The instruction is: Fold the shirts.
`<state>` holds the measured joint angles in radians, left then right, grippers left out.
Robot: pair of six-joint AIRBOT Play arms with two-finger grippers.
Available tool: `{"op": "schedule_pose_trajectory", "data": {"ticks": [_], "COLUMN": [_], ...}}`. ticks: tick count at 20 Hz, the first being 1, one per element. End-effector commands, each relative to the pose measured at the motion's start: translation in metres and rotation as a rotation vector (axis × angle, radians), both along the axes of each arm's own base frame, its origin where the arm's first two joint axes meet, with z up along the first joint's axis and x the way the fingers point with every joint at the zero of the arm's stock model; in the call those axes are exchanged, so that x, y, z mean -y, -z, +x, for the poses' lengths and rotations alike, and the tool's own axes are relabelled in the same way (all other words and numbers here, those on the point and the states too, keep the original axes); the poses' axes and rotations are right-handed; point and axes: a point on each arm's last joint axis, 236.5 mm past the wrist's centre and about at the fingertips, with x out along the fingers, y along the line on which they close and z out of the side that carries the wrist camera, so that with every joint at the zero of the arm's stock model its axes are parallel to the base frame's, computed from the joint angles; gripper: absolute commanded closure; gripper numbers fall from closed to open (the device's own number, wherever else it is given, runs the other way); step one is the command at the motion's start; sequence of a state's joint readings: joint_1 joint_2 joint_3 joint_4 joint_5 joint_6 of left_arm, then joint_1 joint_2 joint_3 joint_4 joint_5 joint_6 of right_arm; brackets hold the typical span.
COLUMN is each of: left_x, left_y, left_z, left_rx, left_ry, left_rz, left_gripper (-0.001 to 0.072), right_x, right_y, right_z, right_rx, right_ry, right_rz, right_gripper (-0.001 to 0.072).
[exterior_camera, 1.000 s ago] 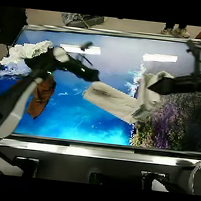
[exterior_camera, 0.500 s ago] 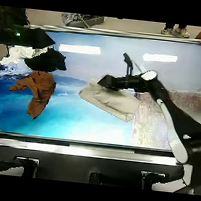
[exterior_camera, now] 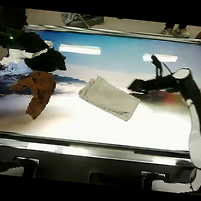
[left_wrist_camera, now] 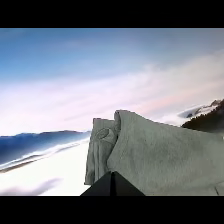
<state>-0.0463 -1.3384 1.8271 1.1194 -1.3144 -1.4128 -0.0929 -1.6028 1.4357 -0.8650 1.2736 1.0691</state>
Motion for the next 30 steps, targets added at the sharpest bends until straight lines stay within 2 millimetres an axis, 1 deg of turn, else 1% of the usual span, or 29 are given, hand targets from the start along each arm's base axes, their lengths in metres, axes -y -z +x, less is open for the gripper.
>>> {"op": "schedule_pose_trajectory", "data": {"ticks": [1,2,3,4,5,7,8,9,10,11,12,13,14,15,16,17,19,20,21,22,23,26,28,29,30], "left_x": [-0.004,-0.004,-0.003,-0.002,0.000,0.006,0.009,0.013,0.015,0.017,0.018,0.018,0.018,0.018,0.018,0.018,0.018,0.018,0.018,0.018,0.018,0.018,0.018,0.018,0.018], "left_y": [0.011,0.013,0.015,0.016,0.016,0.016,0.016,0.016,0.015,0.015,0.015,0.016,0.016,0.016,0.016,0.016,0.016,0.016,0.016,0.016,0.016,0.016,0.017,0.017,0.017], "left_z": [0.000,0.000,-0.001,-0.001,-0.002,-0.003,-0.004,-0.005,-0.006,-0.007,-0.007,-0.007,-0.007,-0.007,-0.007,-0.007,-0.007,-0.007,-0.007,-0.007,-0.007,-0.007,-0.007,-0.007,-0.007], "left_rx": [-0.024,-0.030,-0.035,-0.037,-0.038,-0.037,-0.037,-0.036,-0.036,-0.036,-0.036,-0.036,-0.037,-0.037,-0.038,-0.038,-0.038,-0.038,-0.038,-0.038,-0.038,-0.039,-0.041,-0.041,-0.041], "left_ry": [-0.006,-0.005,-0.006,-0.003,0.000,0.014,0.021,0.030,0.035,0.040,0.043,0.043,0.043,0.043,0.043,0.043,0.043,0.043,0.043,0.043,0.043,0.044,0.044,0.044,0.044], "left_rz": [0.019,0.017,0.015,0.015,0.015,0.015,0.015,0.016,0.016,0.016,0.016,0.016,0.016,0.017,0.017,0.017,0.017,0.017,0.017,0.017,0.017,0.016,0.017,0.017,0.017], "left_gripper": [0.0678,0.0678,0.0678,0.0678,0.0678,0.0678,0.0678,0.0678,0.0677,0.0677,0.0677,0.0677,0.0677,0.0677,0.0677,0.0677,0.0677,0.0677,0.0677,0.0677,0.0677,0.0677,0.0677,0.0677,0.0677], "right_x": [0.084,0.069,0.049,0.032,0.019,0.004,-0.003,-0.011,-0.017,-0.022,-0.026,-0.026,-0.020,-0.003,0.022,0.052,0.122,0.156,0.186,0.216,0.240,0.306,0.342,0.356,0.365], "right_y": [0.048,0.062,0.073,0.080,0.085,0.094,0.096,0.098,0.098,0.095,0.085,0.073,0.058,0.043,0.029,0.015,-0.015,-0.030,-0.042,-0.051,-0.055,-0.052,-0.049,-0.046,-0.041], "right_z": [-0.081,-0.087,-0.083,-0.075,-0.064,-0.049,-0.044,-0.037,-0.031,-0.026,-0.021,-0.017,-0.011,-0.005,0.002,0.008,0.015,0.012,0.005,-0.006,-0.022,-0.090,-0.133,-0.154,-0.174], "right_rx": [-0.309,-0.333,-0.327,-0.304,-0.277,-0.249,-0.246,-0.241,-0.227,-0.199,-0.160,-0.094,-0.036,0.002,0.027,0.041,0.080,0.099,0.110,0.117,0.105,-0.003,-0.077,-0.115,-0.164], "right_ry": [0.039,0.069,0.119,0.175,0.233,0.311,0.329,0.349,0.361,0.352,0.313,0.238,0.177,0.147,0.156,0.195,0.324,0.395,0.458,0.518,0.562,0.676,0.782,0.826,0.855], "right_rz": [-0.192,-0.119,-0.028,0.048,0.105,0.152,0.170,0.194,0.212,0.227,0.244,0.241,0.230,0.195,0.145,0.093,0.010,-0.012,-0.023,-0.030,-0.043,-0.107,-0.130,-0.143,-0.156], "right_gripper": [0.0075,0.0077,0.0080,0.0080,0.0081,0.0088,0.0127,0.0182,0.0290,0.0547,0.0663,0.0663,0.0663,0.0663,0.0663,0.0663,0.0663,0.0663,0.0663,0.0663,0.0663,0.0663,0.0663,0.0663,0.0663]}}
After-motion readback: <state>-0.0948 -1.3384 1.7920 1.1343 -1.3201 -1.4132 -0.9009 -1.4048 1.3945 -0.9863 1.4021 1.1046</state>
